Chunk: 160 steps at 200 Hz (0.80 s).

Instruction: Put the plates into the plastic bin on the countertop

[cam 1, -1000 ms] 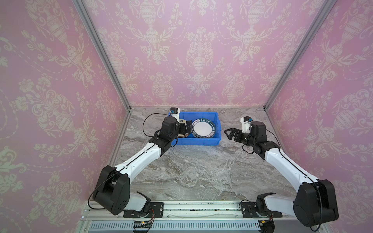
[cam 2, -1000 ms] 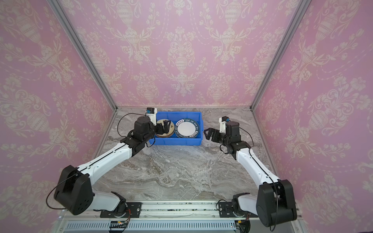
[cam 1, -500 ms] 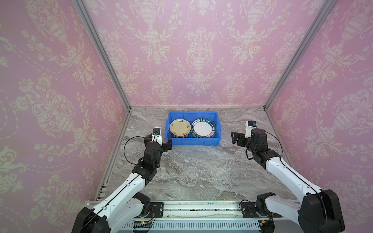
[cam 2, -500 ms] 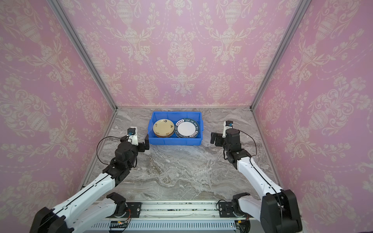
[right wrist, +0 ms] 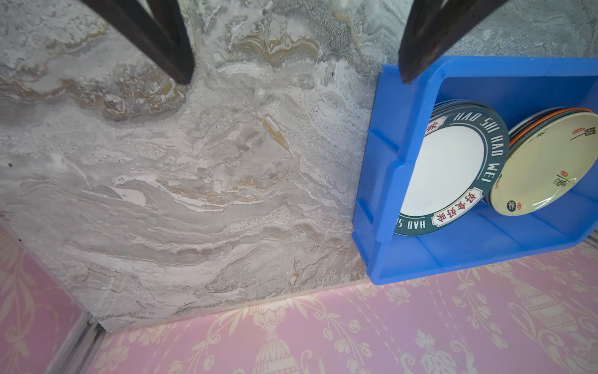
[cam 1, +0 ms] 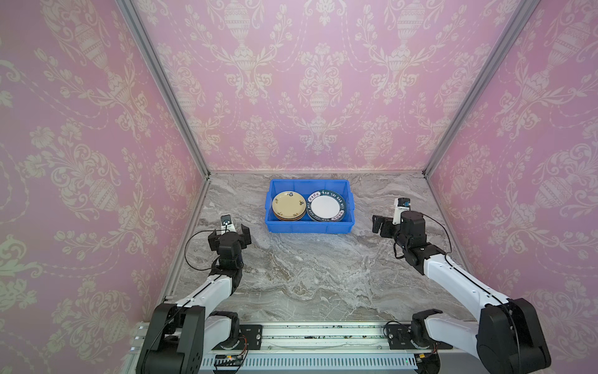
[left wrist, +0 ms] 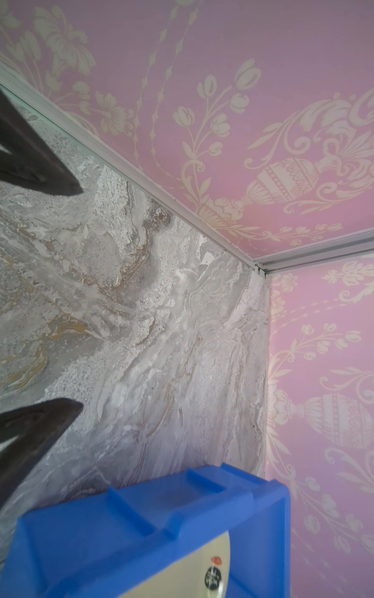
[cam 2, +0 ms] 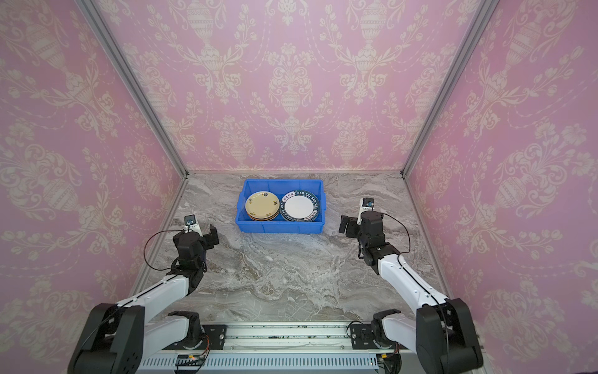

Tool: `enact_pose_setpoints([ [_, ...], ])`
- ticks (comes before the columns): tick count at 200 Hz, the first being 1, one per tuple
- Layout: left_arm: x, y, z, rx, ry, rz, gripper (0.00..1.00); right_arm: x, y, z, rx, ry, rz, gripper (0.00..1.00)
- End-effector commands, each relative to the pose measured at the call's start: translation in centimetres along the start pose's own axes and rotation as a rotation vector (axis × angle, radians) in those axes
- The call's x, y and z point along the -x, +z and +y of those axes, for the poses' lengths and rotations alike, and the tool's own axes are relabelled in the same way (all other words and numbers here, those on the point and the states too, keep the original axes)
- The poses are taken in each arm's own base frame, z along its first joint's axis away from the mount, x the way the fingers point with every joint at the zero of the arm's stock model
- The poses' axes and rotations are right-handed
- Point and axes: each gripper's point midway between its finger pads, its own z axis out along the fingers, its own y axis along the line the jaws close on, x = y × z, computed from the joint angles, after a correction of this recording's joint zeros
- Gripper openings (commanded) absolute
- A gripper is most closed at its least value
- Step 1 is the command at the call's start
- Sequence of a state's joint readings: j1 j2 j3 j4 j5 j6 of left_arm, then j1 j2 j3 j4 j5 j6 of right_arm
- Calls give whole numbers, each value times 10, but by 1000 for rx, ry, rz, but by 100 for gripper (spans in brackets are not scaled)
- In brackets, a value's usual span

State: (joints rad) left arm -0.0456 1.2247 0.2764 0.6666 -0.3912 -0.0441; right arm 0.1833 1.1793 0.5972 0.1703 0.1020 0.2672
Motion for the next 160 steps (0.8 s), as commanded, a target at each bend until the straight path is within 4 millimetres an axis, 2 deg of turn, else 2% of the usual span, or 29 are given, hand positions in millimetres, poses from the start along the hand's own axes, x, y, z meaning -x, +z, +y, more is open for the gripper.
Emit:
enact_pose_setpoints([
  [1, 2, 14, -4, -21, -40, -82, 99, 9, 3, 5, 11, -54, -56, 100],
  [15, 5, 27, -12, -67, -62, -105, 99, 7, 6, 5, 18, -93, -93, 100],
  [32, -25, 44, -22, -126, -64, -14, 99, 8, 4, 1, 7, -140, -171, 100],
  [42, -14, 40, -26, -156, -66, -107, 99, 9, 2, -7, -35, -153, -188, 100],
  [60, -22, 43, -18, -112, -80, -21, 99, 14, -2, -22, -120, -197, -207, 100],
  [78, -19, 50, -28, -154, -46, -30, 99, 18, 4, -34, -164, -211, -201, 100],
  [93, -22, 51, -31, -162, -38, 8, 99, 8, 16, -46, -204, -206, -162, 100],
  [104, -19, 51, -31, -165, -36, -18, 99, -8, 31, -55, -214, -208, -131, 100],
  [115, -21, 51, -30, -159, -38, -5, 99, -21, 44, -63, -232, -195, -175, 100],
  [119, -21, 51, -30, -158, -36, -4, 99, -15, 44, -63, -222, -179, -218, 100],
  [129, -20, 51, -30, -158, -36, -15, 99, -25, 42, -70, -201, -138, -119, 100],
  [135, -20, 51, -30, -156, -36, -10, 99, -26, 44, -66, -153, -136, -136, 100],
  [140, -20, 52, -30, -156, -38, -11, 99, -36, 47, -64, -120, -148, -138, 100],
  [148, -20, 51, -29, -155, -37, -13, 99, -26, 42, -65, -126, -142, -252, 100],
  [160, -20, 52, -29, -154, -37, -12, 99, -31, 37, -71, -153, -125, -220, 100],
])
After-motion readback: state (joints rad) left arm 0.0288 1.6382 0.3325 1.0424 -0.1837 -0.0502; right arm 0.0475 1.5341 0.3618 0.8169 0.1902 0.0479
